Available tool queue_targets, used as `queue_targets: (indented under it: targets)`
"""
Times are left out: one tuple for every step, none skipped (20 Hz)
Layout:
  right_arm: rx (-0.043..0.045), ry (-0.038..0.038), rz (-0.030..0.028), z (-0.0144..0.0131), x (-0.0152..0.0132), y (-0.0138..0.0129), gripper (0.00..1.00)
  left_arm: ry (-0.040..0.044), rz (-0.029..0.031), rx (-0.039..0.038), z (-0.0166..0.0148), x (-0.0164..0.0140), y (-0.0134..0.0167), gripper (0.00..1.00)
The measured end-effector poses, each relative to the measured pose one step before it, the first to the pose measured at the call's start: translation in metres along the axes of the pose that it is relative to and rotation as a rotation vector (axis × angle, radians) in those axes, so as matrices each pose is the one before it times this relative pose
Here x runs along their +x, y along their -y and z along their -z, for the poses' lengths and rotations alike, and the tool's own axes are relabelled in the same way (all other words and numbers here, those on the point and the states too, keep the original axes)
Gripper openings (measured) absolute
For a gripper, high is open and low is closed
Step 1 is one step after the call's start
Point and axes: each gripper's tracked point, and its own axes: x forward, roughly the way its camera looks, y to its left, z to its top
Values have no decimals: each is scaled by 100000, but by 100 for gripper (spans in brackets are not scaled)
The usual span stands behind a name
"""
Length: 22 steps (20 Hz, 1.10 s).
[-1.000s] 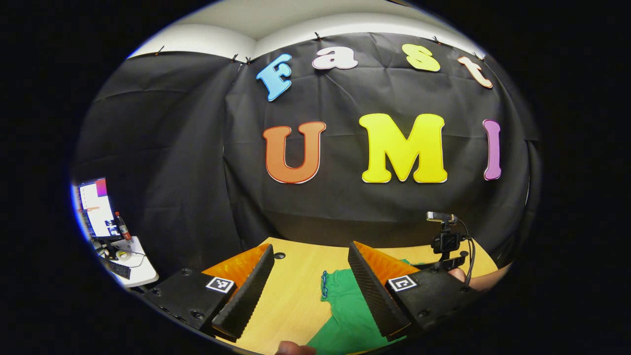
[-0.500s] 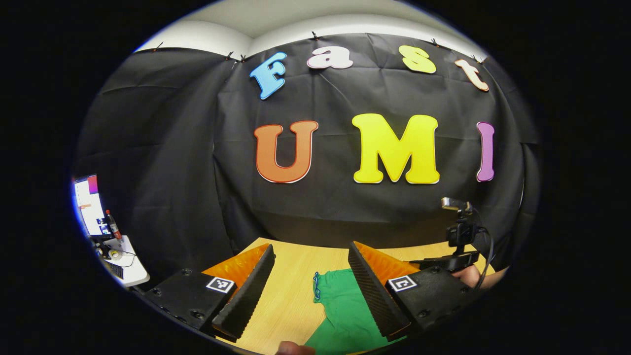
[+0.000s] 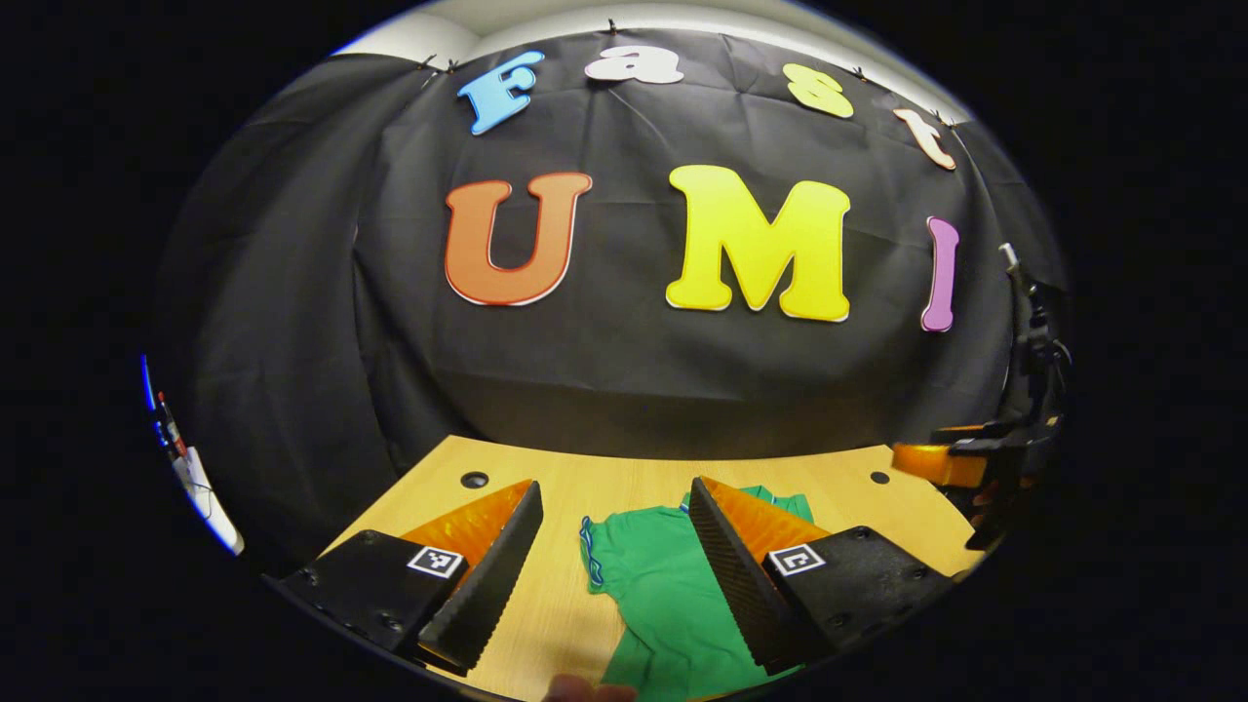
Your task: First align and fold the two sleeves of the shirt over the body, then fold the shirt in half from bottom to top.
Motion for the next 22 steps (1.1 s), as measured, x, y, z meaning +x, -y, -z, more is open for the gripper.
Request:
queue_targets:
  targets:
    - [-33,1530,555,-641,-1371,94,96,-2256,1541,-1027,838,1063,-6,98]
    - [228,1348,499,-497,-1394,112,96,-2116,364,-1220,841,950,-107,98]
    - [743,1257,175,-586,-1200,50,96,-2609,776,-940,785,1038,-63,98]
    - [400,1154,505,-496,-1104,85,96,-2776,366,-697,953,1061,-107,98]
    - [-259,818,846,-450,-978,192,95,-2660,311,-412,945,919,-346,98]
    - [-1373,745,1475,-190,-802,256,92,-2096,437,-674,778,1248,-222,98]
    - [-1873,956,1503,-395,-813,521,92,-2080,296,-877,686,1094,-233,98]
    - [-1386,1097,1705,-417,-837,355,96,-2133,250,-769,764,1113,-152,98]
    - [-379,387,1235,-299,-669,293,96,-2480,-28,-432,812,1053,-357,98]
    - [151,-102,616,5,-612,196,95,-2399,-319,128,881,1014,-429,98]
    - [526,-283,718,-15,-456,186,96,-2242,-706,762,802,1142,-520,98]
    - [531,-43,843,1,-375,280,96,-2058,-952,808,753,1072,-729,98]
    - [265,-258,947,100,-247,285,95,-2318,-1191,706,804,1114,-688,98]
    - [-521,-353,946,217,-322,222,95,-2182,-602,293,793,1030,-358,98]
    - [-867,-152,910,201,-157,202,96,-2232,-231,-46,872,1048,-241,98]
    - [-923,-427,857,278,-146,205,96,-2800,-507,209,975,1078,-502,98]
    - [-389,-748,618,256,-146,98,96,-3040,-542,309,982,955,-298,98]
    - [-64,-927,758,322,-153,167,96,-2682,-159,568,912,954,-191,100]
    - [301,-868,573,265,-64,157,95,-1501,594,-19,475,594,24,98]
    - [11,-1080,956,382,-27,276,95,-975,59,-219,360,761,-17,98]
    - [59,-906,798,352,57,203,95,-958,-255,-392,372,603,-177,98]
    - [139,-637,678,116,33,169,97,-1151,-101,-189,429,480,-109,97]
